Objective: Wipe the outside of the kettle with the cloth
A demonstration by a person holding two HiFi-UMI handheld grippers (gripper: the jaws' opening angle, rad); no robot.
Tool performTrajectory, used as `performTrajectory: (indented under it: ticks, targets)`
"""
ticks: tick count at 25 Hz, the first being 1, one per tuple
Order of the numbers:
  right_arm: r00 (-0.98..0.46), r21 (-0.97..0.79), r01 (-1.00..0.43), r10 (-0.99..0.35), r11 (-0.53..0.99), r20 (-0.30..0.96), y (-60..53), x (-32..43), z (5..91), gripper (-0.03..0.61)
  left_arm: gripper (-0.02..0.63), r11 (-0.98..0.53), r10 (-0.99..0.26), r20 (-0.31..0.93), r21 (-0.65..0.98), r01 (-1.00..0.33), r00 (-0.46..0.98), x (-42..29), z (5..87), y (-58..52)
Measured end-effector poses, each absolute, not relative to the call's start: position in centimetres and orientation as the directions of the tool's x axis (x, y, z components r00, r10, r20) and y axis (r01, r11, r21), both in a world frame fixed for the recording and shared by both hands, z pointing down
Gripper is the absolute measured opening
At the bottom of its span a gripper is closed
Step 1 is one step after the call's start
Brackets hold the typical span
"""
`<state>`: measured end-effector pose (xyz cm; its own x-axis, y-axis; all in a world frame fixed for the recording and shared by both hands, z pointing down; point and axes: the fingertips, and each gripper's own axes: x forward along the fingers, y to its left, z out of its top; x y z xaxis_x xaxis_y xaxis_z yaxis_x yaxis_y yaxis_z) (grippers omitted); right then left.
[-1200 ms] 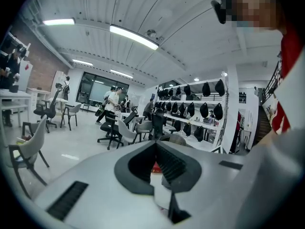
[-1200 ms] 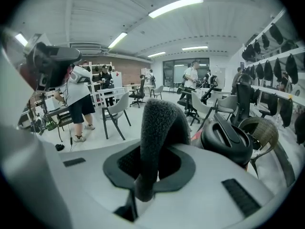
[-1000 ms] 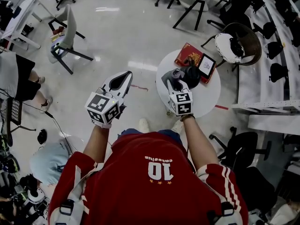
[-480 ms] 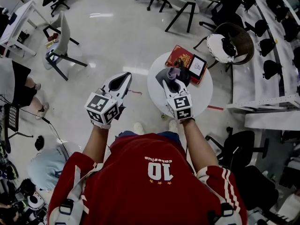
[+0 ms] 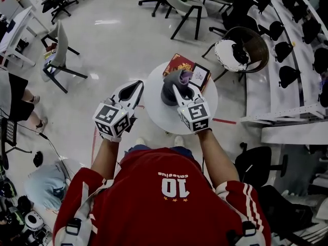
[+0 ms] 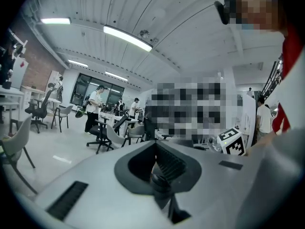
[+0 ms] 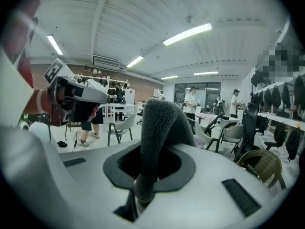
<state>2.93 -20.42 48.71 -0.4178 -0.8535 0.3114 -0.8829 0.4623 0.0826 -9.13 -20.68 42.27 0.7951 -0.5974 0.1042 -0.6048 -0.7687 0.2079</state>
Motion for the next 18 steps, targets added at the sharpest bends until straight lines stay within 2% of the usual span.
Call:
performTrajectory:
  ticks: [11, 18]
  targets:
    - [-0.39, 0.038, -0.904, -0.856, 0.427, 0.339, -20.9, 13.9, 51.1, 0.049, 0.008, -0.741, -0.63, 0.116, 0.206, -0.639, 0.768, -2.1, 43.0, -20.0]
    - [-0.448, 0.051, -0.856, -0.787, 0.515, 0.424, -22.3, 16.8, 56.0, 0.049, 0.008, -0.667, -0.706, 0.133, 0.204, -0.716, 0.695, -0.7, 43.7, -20.5]
